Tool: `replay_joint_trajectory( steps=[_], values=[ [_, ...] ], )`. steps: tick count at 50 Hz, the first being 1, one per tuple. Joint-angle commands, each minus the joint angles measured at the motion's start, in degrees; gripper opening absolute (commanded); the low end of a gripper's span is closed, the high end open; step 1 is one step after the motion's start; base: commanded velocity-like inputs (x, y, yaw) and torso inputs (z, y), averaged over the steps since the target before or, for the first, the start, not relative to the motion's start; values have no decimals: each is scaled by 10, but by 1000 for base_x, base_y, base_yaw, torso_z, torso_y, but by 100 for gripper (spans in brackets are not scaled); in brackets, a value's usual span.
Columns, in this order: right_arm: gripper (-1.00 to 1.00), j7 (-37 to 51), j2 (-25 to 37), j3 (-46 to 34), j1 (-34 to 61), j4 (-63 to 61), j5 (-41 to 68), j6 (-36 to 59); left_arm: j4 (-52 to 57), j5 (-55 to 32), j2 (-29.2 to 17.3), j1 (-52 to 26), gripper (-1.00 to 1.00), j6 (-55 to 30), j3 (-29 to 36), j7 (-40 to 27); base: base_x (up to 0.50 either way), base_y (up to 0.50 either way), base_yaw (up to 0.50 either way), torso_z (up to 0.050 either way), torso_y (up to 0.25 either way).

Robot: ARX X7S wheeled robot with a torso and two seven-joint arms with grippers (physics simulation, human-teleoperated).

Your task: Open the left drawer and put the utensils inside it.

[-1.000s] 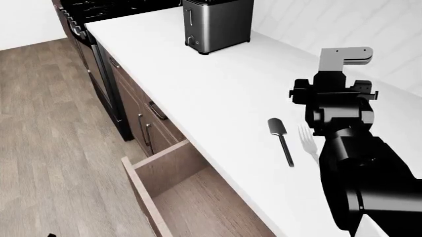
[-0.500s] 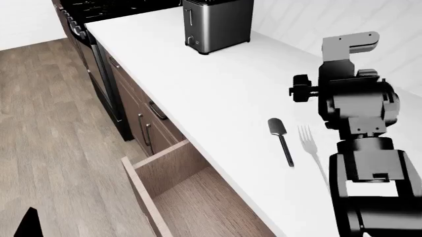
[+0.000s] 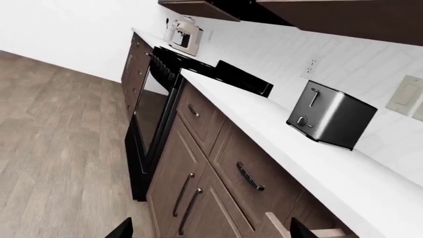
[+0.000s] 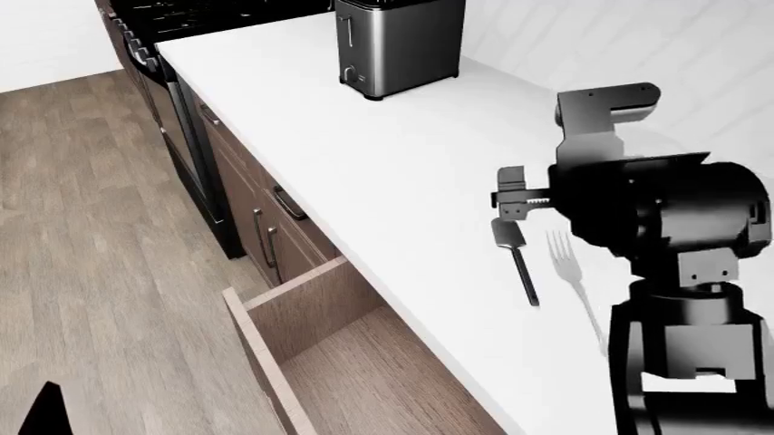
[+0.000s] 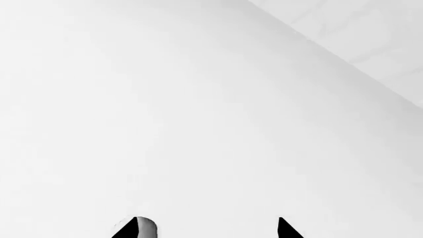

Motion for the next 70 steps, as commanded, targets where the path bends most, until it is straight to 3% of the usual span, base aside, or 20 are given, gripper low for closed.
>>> replay_joint_trajectory(
  steps=[1, 12, 22, 30, 39, 70],
  values=[
    [100, 284, 53, -3, -37, -77, 380, 48, -4, -6, 5, 0, 100, 0, -1, 7, 0, 0, 0, 0, 0],
    [100, 319, 57, -37, -38, -52, 418, 33, -3, -8, 11, 0, 100, 0, -5, 11, 0, 0, 0, 0, 0],
    [100, 402, 61, -39, -71, -80, 509, 41, -7, -11, 15, 0, 100, 0, -6, 16, 0, 0, 0, 0, 0],
    [100, 544, 89, -47, -103, -121, 667, 43, -3, -7, 8, 0, 100, 0, -5, 8, 0, 0, 0, 0, 0],
    [100, 583, 106, -64, -125, -125, 704, 26, -3, -7, 11, 0, 100, 0, -6, 10, 0, 0, 0, 0, 0],
    [100, 439, 133, -136, -131, -87, 614, -58, -14, -20, 26, 0, 100, 0, -10, 31, 0, 0, 0, 0, 0]
  ],
)
